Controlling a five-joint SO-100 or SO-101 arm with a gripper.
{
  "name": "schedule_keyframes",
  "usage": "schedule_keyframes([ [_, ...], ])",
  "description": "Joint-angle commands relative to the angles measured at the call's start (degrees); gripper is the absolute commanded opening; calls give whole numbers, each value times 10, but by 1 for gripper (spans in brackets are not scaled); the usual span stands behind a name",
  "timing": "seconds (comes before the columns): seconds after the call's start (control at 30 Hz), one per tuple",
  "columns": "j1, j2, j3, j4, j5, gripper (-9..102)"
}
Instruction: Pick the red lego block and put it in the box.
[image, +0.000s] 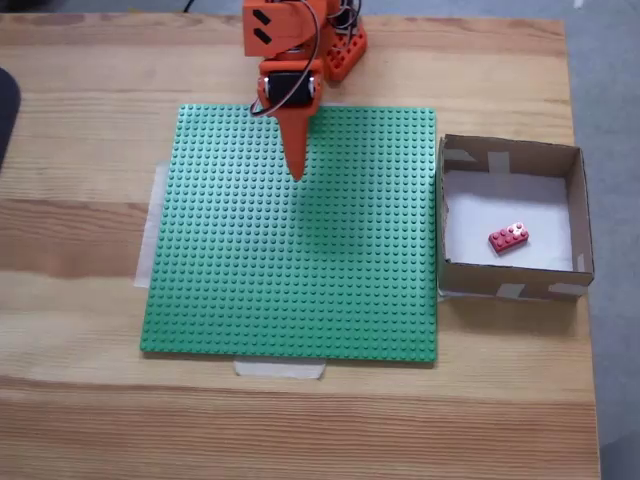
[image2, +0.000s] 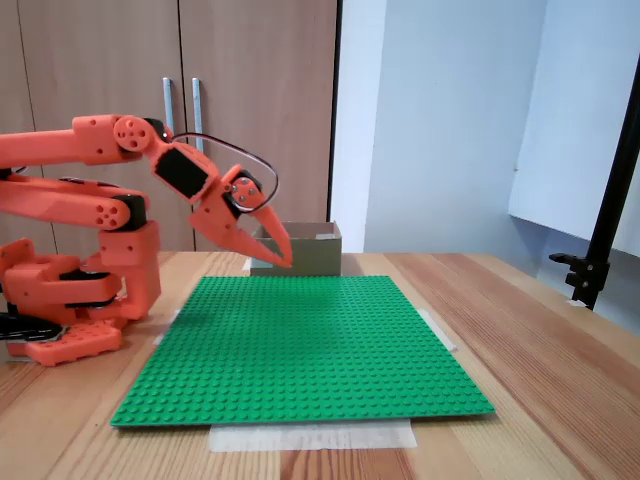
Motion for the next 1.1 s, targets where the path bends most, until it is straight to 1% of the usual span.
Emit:
schedule_keyframes([
  [0.0, 7, 38, 25, -10, 7, -1],
  [0.2, 11, 64, 86, -18, -28, -1],
  [0.4, 17, 91, 139, -33, -40, -1],
  [0.73, 34, 99, 210, -81, -40, -1],
  [1.07, 35, 99, 225, -91, -32, -1],
])
